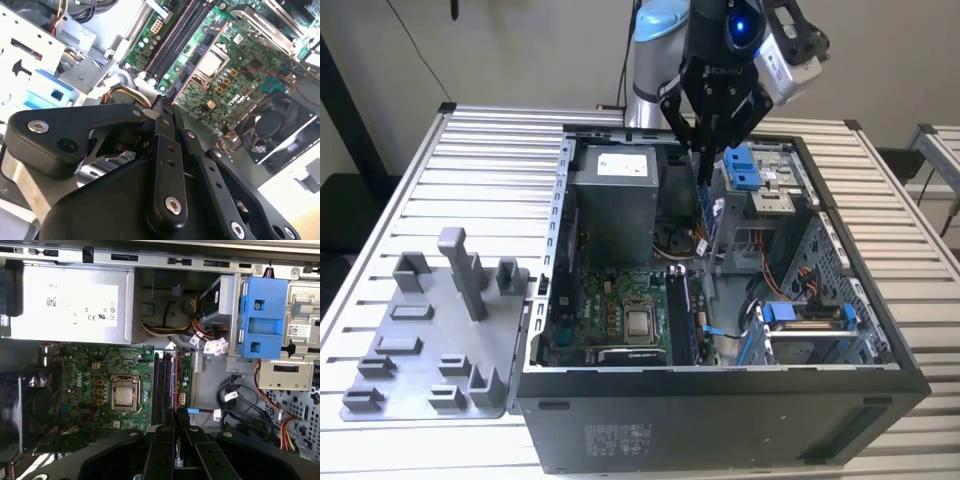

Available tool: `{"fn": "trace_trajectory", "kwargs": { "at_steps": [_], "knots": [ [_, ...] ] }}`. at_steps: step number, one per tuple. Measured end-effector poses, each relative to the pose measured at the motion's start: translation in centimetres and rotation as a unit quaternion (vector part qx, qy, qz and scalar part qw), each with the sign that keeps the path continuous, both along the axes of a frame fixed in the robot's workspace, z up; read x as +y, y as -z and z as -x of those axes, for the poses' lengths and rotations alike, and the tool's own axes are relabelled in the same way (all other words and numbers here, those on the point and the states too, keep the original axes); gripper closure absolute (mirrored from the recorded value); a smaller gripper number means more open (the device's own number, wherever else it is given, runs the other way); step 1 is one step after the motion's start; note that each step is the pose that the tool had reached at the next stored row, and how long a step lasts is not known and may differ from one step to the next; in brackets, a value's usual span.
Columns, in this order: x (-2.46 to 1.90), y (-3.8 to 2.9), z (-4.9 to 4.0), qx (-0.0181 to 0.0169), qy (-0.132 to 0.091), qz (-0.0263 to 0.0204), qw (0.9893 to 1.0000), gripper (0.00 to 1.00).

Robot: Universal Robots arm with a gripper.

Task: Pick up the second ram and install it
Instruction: 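Insert the second ram into the second slot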

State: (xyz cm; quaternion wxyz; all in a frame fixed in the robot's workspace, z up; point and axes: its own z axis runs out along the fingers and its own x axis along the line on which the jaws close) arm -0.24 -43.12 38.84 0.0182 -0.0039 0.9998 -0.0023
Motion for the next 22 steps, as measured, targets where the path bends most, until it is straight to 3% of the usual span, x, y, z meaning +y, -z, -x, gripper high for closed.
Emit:
{"fn": "trace_trajectory", "kwargs": {
  "at_steps": [6, 16, 22],
  "knots": [
    [-0.01, 0.02, 0.00, 0.0000, 0.024, -0.0001, 0.9997, 0.86],
    [-0.01, 0.18, 0.00, 0.0000, 0.024, 0.0000, 0.9997, 0.86],
    [-0.05, 0.47, -0.18, 0.0045, 0.025, 0.0001, 0.9997, 0.86]
  ]
}}
